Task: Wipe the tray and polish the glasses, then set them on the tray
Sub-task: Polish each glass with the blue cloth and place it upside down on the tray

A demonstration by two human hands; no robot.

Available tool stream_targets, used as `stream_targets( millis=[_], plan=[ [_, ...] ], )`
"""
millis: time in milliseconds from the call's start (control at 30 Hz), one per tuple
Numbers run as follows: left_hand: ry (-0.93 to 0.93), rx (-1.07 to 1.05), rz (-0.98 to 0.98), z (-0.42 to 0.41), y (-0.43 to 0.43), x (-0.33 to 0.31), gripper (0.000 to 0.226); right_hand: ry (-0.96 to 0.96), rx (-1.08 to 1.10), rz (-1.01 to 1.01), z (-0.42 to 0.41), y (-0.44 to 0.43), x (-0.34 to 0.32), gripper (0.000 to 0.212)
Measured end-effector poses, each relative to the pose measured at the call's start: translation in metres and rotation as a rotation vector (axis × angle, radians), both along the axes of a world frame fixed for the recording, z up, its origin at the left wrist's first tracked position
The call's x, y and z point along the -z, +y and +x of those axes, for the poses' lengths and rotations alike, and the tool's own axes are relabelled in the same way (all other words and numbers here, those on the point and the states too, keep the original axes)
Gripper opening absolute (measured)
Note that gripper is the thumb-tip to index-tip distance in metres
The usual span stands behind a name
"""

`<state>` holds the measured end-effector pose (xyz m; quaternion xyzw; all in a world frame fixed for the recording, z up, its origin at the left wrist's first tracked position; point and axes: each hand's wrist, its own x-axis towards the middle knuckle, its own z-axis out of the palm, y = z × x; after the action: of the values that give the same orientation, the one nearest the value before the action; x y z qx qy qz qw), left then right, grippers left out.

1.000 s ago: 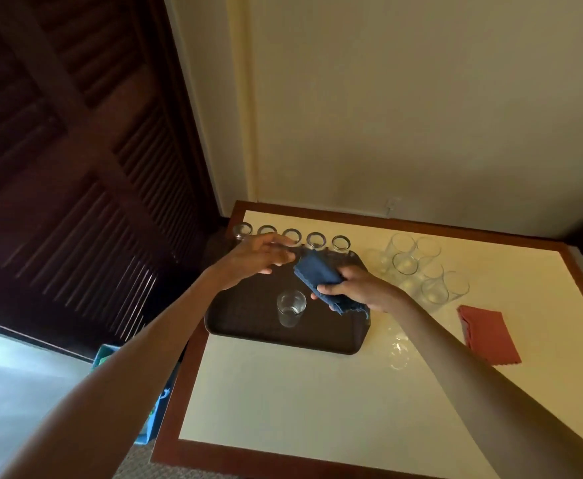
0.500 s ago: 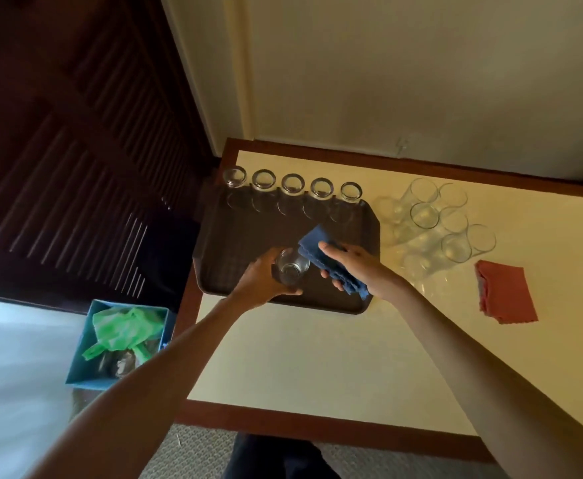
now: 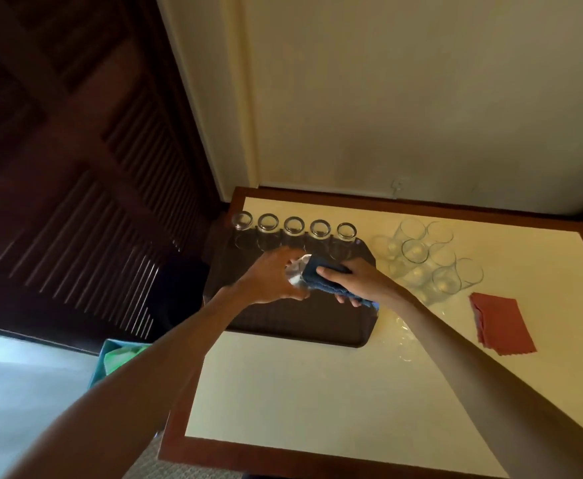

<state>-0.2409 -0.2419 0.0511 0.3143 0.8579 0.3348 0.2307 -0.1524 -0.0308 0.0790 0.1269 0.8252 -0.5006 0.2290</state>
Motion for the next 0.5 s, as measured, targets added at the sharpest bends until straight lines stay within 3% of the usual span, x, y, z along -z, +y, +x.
stream_targets(
  millis=[100, 333, 500],
  plan=[
    [0.076, 0.055, -0.051, -0.013, 0.003, -0.032, 0.082, 0.059, -0.039, 0.067, -0.007, 0.003, -0.018, 0.035],
    [0.213, 0.167, -0.034, -0.020, 0.016, -0.107, 0.067, -0.028, 0.015, -0.104, -0.017, -0.001, -0.072, 0.029],
    [0.201, 0.130, -0.006, -0.013, 0.013, -0.130, 0.075, 0.086, -0.013, 0.004, -0.011, -0.004, -0.098, 0.023]
  ],
)
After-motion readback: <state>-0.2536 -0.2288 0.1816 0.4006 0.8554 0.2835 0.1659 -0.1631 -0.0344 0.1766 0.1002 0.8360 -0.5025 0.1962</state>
